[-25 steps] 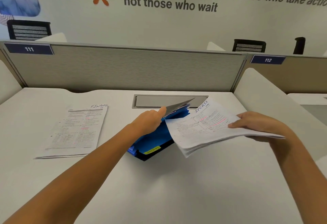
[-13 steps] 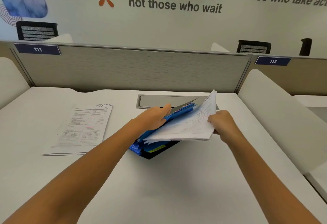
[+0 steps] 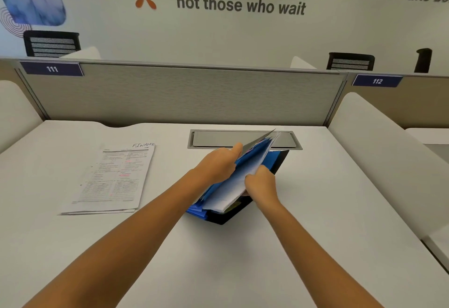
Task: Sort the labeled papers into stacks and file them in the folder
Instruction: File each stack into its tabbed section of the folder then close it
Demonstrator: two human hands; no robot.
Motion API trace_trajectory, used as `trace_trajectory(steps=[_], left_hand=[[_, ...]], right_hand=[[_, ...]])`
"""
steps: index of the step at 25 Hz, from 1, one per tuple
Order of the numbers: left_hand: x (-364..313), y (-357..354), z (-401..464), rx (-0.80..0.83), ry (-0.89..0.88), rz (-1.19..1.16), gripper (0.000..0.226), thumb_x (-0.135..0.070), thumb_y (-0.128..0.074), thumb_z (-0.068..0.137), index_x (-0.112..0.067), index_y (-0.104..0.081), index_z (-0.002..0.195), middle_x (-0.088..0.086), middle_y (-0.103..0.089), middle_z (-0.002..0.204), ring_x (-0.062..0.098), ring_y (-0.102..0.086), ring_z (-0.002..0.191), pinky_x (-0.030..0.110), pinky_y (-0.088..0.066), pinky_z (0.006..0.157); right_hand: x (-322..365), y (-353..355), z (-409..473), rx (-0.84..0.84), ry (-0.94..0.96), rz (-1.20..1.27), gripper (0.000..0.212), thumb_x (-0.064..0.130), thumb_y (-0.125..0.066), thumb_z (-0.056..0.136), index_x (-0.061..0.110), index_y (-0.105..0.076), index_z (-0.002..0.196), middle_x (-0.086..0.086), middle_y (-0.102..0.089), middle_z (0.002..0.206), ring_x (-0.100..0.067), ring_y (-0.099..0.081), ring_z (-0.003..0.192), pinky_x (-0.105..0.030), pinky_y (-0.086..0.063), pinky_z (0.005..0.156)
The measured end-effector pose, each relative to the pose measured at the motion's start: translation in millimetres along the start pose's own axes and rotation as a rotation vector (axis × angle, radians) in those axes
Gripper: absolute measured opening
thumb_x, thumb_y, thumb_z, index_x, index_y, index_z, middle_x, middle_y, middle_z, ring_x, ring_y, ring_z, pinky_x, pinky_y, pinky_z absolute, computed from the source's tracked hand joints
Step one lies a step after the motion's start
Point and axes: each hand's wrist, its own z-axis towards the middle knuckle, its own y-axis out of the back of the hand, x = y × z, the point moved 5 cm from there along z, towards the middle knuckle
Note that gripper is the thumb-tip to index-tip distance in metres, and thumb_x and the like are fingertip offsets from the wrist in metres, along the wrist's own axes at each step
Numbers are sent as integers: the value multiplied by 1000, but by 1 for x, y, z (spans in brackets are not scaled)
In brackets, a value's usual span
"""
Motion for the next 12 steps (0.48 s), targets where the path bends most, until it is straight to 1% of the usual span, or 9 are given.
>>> trace_trajectory(steps=[1, 2, 4, 5, 6, 9, 11, 12], left_hand=[[-1, 0, 0, -3, 15, -5, 22, -1, -44, 90, -3, -40, 112, 15, -51, 73, 31, -46, 63, 34, -33, 54], [-2, -1, 1, -5, 27, -10, 22, -1, -44, 90, -3, -40, 111, 14, -49, 72, 31, -44, 61, 33, -31, 54], [-3, -1, 0, -10, 27, -12, 23, -2, -45, 89, -3, -41, 112, 15, -50, 73, 31, -43, 60, 32, -29, 52], [-4, -2, -1, -8, 17, -8, 24, -3, -46, 90, -3, -41, 113, 17, -54, 74, 32, -44, 60, 32, -30, 52], [-4, -3, -2, -3, 6, -2, 25, -4, -46, 90, -3, -41, 114, 20, -58, 78, 33, -47, 62, 33, -32, 53], [-5, -8, -5, 19, -16, 27, 27, -5, -47, 91, -1, -41, 117, 24, -63, 89, 34, -50, 66, 34, -34, 56], [-6, -10, -5, 14, -10, 46, 28, -7, -48, 92, -1, -40, 118, 24, -63, 93, 32, -48, 67, 34, -34, 57], [-6, -11, -5, 6, -2, 54, 28, -8, -49, 92, -2, -40, 119, 24, -63, 95, 33, -50, 68, 34, -35, 57]], right_hand=[[-2, -8, 3, 18, -17, -25, 19, 5, -41, 91, -3, -55, 101, -12, -55, 86, -16, -51, 63, -19, -41, 43], [-5, -17, 8, 26, -41, -44, 18, 6, -41, 92, -4, -54, 100, -13, -54, 87, -20, -51, 69, -22, -41, 49], [-13, -31, 14, 44, -95, -47, 10, 6, -41, 93, 2, -50, 90, -13, -51, 86, -24, -50, 80, -28, -42, 63], [-17, -36, 17, 49, -116, -50, 10, 5, -41, 93, 5, -47, 85, -13, -51, 83, -24, -50, 81, -30, -41, 66], [-19, -40, 19, 54, -128, -66, 12, 5, -40, 92, 7, -46, 82, -13, -51, 82, -25, -50, 81, -31, -41, 67], [-23, -48, 24, 88, -113, -107, 9, 5, -40, 92, 5, -46, 86, -16, -52, 89, -25, -49, 81, -32, -41, 66], [-25, -49, 27, 120, -91, -142, 9, 7, -41, 92, 5, -47, 85, -16, -53, 90, -25, -50, 80, -30, -40, 63], [-27, -48, 28, 139, -79, -161, 11, 9, -42, 92, 4, -48, 85, -15, -56, 90, -26, -52, 78, -30, -43, 60]])
